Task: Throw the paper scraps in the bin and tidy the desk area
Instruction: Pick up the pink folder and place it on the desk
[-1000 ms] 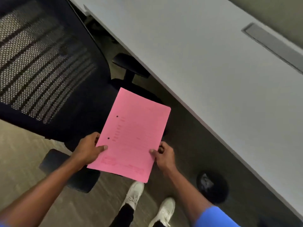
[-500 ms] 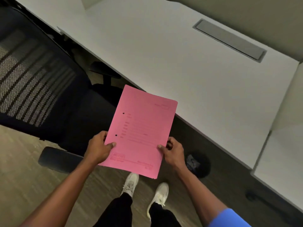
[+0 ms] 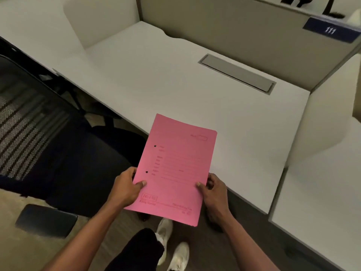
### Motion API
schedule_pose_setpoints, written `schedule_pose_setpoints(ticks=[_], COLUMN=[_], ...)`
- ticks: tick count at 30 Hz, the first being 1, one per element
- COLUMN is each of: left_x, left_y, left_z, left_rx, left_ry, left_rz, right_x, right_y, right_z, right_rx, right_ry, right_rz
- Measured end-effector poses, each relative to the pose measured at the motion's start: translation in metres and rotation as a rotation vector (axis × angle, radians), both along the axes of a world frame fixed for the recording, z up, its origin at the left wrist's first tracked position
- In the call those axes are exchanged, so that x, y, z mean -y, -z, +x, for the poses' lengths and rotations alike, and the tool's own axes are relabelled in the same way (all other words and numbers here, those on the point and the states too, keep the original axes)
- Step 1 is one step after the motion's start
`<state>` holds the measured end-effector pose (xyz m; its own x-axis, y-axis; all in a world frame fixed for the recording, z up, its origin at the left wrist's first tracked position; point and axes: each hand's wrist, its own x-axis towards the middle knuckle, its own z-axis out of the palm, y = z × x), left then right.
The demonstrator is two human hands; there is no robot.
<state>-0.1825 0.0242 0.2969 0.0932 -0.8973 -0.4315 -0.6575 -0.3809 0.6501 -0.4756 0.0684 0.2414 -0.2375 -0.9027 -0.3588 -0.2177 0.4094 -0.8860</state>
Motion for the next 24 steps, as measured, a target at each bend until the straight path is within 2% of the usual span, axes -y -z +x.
schedule_pose_setpoints(ticks=[8,17,24], left_x=[0.057,0.175,0.252], left_y=[-0.012,-0.009,-0.011], left_z=[-0.011,-0.005,-0.006], left_rx=[0.025,0.027,0.059], left_ry=[0.048,0.115,0.195], left_rz=[0.020,-0.018,-0.021], right_x=[0.048,0.148,0.214], right_y=[-0.019,-0.031,-0.046], right_z=[0.000,0.007,0.015], right_rx=[0.010,-0.068,-0.028], right_ry=[0.071,0.117,0.204], right_rz=[0.010,-0.011,-0.025])
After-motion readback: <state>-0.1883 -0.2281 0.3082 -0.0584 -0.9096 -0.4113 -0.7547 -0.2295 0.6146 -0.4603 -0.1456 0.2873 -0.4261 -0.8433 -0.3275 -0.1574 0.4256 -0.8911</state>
